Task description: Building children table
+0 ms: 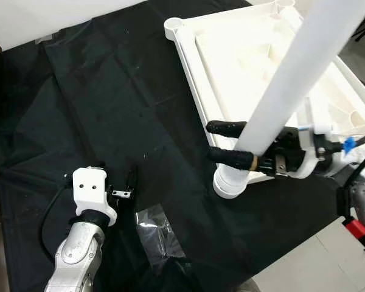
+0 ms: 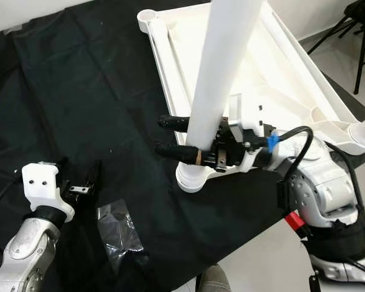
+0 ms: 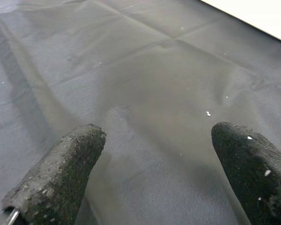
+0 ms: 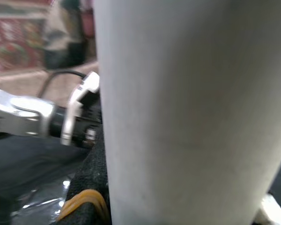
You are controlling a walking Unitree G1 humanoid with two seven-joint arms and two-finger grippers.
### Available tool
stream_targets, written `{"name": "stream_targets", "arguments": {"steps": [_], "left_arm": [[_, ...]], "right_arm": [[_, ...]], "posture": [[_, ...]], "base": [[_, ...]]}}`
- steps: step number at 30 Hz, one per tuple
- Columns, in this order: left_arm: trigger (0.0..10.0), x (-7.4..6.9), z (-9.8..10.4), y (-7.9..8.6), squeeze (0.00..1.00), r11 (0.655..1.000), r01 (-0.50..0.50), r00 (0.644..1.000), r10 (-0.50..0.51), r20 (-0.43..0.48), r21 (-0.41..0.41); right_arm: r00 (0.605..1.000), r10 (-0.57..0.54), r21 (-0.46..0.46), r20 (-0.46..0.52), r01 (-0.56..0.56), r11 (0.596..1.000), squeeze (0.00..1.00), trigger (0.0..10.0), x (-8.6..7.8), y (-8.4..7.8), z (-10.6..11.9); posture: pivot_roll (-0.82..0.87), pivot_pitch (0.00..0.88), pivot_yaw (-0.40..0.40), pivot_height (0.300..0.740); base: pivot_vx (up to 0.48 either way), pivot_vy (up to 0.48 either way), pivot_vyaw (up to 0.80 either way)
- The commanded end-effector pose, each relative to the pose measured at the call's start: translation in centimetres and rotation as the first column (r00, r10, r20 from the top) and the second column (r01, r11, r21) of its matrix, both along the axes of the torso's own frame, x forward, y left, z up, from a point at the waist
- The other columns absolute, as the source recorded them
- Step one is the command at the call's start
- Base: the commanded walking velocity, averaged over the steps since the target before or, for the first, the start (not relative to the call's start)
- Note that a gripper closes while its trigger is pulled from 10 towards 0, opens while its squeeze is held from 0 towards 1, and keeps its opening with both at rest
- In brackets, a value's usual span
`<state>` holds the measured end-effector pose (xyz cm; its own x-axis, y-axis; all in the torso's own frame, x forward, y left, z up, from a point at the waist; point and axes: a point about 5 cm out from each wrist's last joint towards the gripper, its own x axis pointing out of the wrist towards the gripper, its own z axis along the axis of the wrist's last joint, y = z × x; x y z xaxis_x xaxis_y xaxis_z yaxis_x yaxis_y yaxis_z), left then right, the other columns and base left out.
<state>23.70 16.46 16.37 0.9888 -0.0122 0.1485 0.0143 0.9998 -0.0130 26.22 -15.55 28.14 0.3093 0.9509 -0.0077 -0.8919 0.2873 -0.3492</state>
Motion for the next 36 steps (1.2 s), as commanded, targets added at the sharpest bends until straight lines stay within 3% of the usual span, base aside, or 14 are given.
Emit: {"name": "stream_targets", "arguments": {"steps": [1, 4, 5, 6, 8, 11, 12, 15, 20, 21, 31, 33, 35, 36], "left_arm": [[10.0, -0.2, -1.1, 0.5, 0.0, 1.0, -0.017, 0.999, 0.017, -0.047, -0.002], [10.0, -0.2, -1.1, 0.5, 0.0, 1.0, -0.019, 0.999, 0.019, -0.046, -0.003], [10.0, -0.2, -1.1, 0.5, 0.0, 1.0, -0.019, 0.999, 0.019, -0.046, -0.003], [10.0, -0.2, -1.1, 0.5, 0.0, 1.0, -0.02, 0.999, 0.02, -0.046, -0.003], [10.0, -0.1, -1.1, 0.6, 0.0, 1.0, -0.022, 0.999, 0.022, -0.046, -0.004], [10.0, 0.0, -1.2, 0.6, 0.0, 1.0, -0.023, 0.999, 0.023, -0.045, -0.004], [10.0, 0.0, -1.2, 0.6, 0.0, 1.0, -0.023, 0.999, 0.023, -0.045, -0.004], [10.0, 0.0, -1.2, 0.6, 0.0, 1.0, -0.022, 0.999, 0.022, -0.045, -0.005], [10.0, 0.1, -1.3, 0.6, 0.0, 1.0, -0.022, 0.999, 0.022, -0.045, -0.004], [10.0, 0.2, -1.3, 0.6, 0.0, 1.0, -0.023, 0.999, 0.023, -0.045, -0.003], [10.0, 0.3, -1.5, 0.6, 0.0, 1.0, -0.024, 0.999, 0.024, -0.046, -0.002], [10.0, 0.3, -1.6, 0.6, 0.0, 1.0, -0.025, 0.999, 0.025, -0.048, -0.002], [10.0, 0.5, -1.9, 0.7, 0.0, 1.0, -0.026, 0.998, 0.026, -0.054, 0.002], [10.0, 0.6, -2.0, 0.7, 0.0, 1.0, -0.025, 0.998, 0.026, -0.055, 0.003]], "right_arm": [[0.933, -0.265, -0.179, -0.244, 0.226, 0.958, 0.0, 10.0, 1.6, -1.5, -6.2], [0.846, -0.462, -0.207, -0.265, 0.418, 0.884, 0.0, 10.0, 1.8, -0.7, -7.5], [0.846, -0.462, -0.207, -0.265, 0.418, 0.884, 0.0, 10.0, 1.8, -0.7, -7.5], [0.821, -0.504, -0.218, -0.268, 0.458, 0.862, 0.0, 10.0, 1.7, -0.6, -7.9], [0.75, -0.603, -0.217, -0.271, 0.562, 0.798, 0.0, 10.0, 1.4, -0.5, -8.7], [0.628, -0.742, -0.149, -0.234, 0.731, 0.666, 0.0, 10.0, 1.3, -0.6, -9.3], [0.628, -0.742, -0.149, -0.234, 0.731, 0.666, 0.0, 10.0, 1.3, -0.6, -9.3], [0.558, -0.802, -0.114, -0.213, 0.801, 0.588, 0.0, 10.0, 0.7, 0.0, -10.1], [0.498, -0.84, -0.116, -0.213, 0.841, 0.528, 0.0, 10.0, 0.1, 0.4, -10.9], [0.461, -0.86, -0.111, -0.22, 0.864, 0.492, 0.0, 10.0, -0.1, 0.7, -11.1], [0.422, -0.876, -0.061, -0.233, 0.893, 0.446, 0.0, 10.0, 0.1, 1.3, -11.0], [0.436, -0.868, -0.02, -0.237, 0.891, 0.453, 0.0, 10.0, 0.3, 1.3, -10.6], [0.479, -0.858, 0.112, -0.188, 0.878, 0.466, 0.0, 10.0, 1.6, 0.8, -8.3], [0.477, -0.861, 0.14, -0.178, 0.878, 0.458, 0.0, 10.0, 2.2, 0.3, -7.6]], "posture": [[0.01, 0.406, 0.08, 0.74], [0.0, 0.404, 0.074, 0.74], [0.0, 0.404, 0.074, 0.74], [0.0, 0.404, 0.074, 0.74], [-0.01, 0.401, 0.073, 0.74], [-0.01, 0.395, 0.075, 0.74], [-0.01, 0.395, 0.075, 0.74], [-0.01, 0.389, 0.073, 0.74], [-0.01, 0.385, 0.073, 0.74], [-0.01, 0.381, 0.073, 0.74], [0.0, 0.365, 0.069, 0.74], [-0.01, 0.357, 0.07, 0.74], [-0.01, 0.335, 0.07, 0.74], [-0.01, 0.326, 0.07, 0.74]], "base": [[0.0, 0.0, 0.0], [0.0, 0.0, 0.0], [0.0, 0.0, 0.0], [0.0, 0.0, 0.0], [0.0, 0.0, 0.0], [0.0, 0.0, 0.0], [0.0, 0.0, 0.0], [0.0, 0.0, 0.0], [0.0, 0.0, 0.0], [0.0, 0.0, 0.0], [0.0, 0.0, 0.0], [0.0, 0.0, 0.0], [0.0, 0.0, 0.0], [0.0, 0.0, 0.0]]}}
